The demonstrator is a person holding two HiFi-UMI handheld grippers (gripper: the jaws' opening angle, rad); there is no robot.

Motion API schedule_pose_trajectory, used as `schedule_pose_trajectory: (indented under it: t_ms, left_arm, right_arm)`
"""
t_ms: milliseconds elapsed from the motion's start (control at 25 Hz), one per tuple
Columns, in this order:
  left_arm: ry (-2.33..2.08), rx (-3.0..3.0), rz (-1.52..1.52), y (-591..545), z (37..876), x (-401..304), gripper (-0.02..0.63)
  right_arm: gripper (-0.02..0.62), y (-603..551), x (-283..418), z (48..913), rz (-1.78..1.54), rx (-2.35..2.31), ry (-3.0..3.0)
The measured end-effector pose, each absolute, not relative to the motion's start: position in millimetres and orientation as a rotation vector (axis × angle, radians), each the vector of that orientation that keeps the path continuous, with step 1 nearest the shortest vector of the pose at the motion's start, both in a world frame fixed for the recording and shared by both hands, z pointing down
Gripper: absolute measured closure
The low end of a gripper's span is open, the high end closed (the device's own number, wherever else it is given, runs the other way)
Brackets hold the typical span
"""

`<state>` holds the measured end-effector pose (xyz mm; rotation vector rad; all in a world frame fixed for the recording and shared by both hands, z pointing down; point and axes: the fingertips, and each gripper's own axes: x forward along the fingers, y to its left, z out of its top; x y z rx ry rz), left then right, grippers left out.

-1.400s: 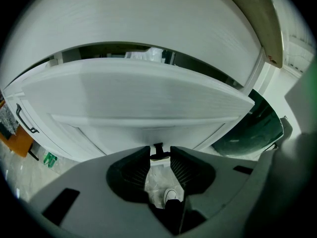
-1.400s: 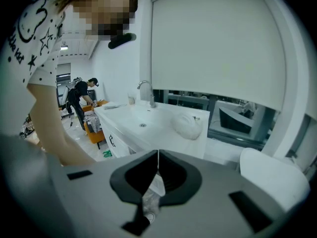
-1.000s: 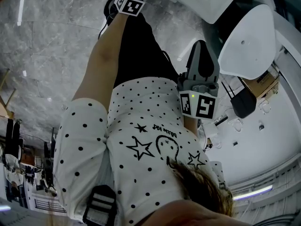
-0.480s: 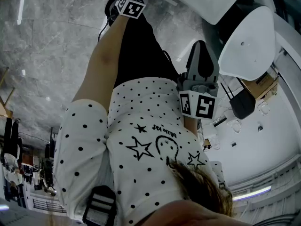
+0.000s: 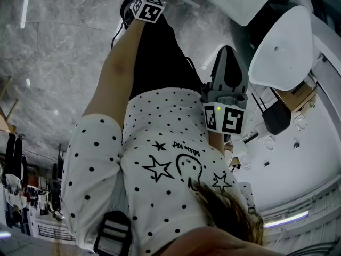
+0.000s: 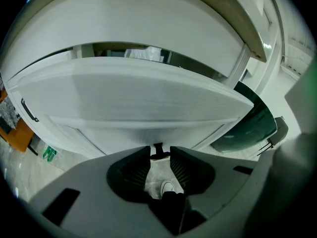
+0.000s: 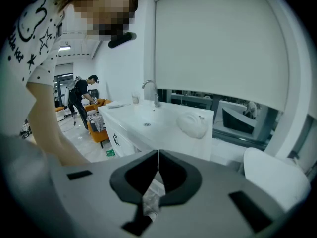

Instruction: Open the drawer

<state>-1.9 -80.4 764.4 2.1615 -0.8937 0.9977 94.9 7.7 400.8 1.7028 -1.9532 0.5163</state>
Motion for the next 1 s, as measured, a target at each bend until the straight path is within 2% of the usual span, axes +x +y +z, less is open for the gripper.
schedule_pose_trajectory:
  t_ms: [1000]
  left_arm:
    - [-0.845,2.168,1.021,-56,764,-17,0.482]
  right_arm:
    - [0.58,11,83,402,0.532,1.688,-1.977]
